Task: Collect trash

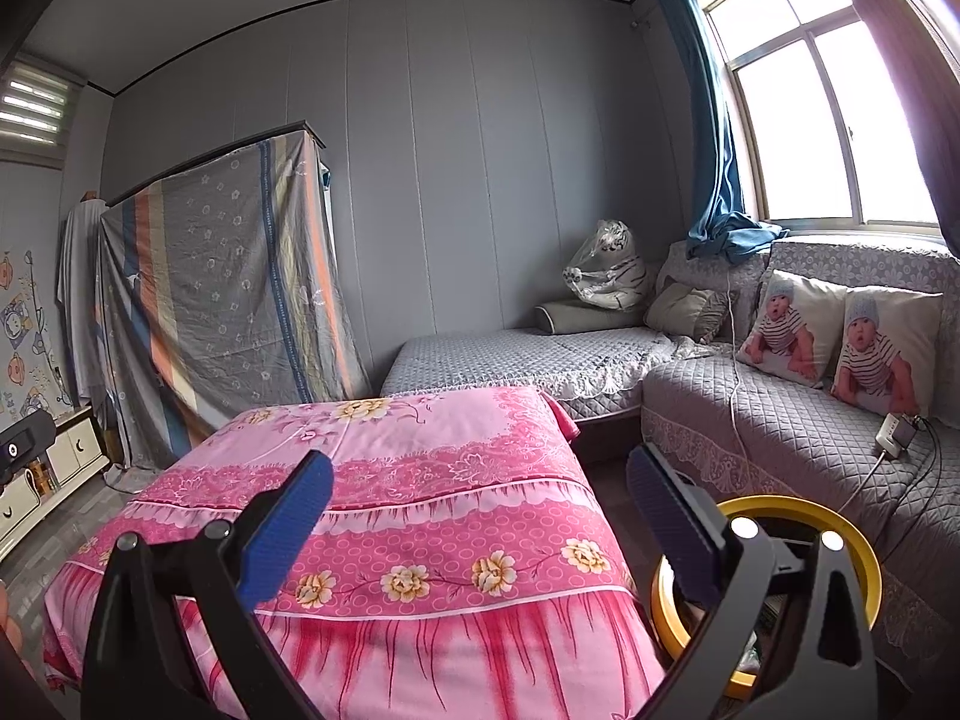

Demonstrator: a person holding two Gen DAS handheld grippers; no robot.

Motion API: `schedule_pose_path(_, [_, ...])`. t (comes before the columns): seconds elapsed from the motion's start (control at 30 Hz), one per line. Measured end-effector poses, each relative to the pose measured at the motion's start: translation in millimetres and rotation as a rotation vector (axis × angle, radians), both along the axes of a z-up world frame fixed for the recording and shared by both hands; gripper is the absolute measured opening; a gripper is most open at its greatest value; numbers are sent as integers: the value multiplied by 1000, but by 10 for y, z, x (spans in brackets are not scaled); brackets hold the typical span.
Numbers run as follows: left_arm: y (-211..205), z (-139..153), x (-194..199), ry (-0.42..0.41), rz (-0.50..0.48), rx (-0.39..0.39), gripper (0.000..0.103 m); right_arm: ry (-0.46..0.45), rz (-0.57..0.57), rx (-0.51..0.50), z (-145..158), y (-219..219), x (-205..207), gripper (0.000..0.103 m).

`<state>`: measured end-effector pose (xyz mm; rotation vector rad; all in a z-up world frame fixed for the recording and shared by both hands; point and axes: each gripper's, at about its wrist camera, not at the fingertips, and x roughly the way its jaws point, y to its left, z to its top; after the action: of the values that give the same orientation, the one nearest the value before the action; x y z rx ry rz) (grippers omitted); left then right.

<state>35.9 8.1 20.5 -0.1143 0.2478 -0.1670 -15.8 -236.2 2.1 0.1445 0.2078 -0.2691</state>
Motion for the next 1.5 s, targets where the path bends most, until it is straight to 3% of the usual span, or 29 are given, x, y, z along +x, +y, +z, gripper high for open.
schedule_pose_path(1.5, [-40,-80,67,27,-23,-8,95,33,8,34,-59,-58,56,95])
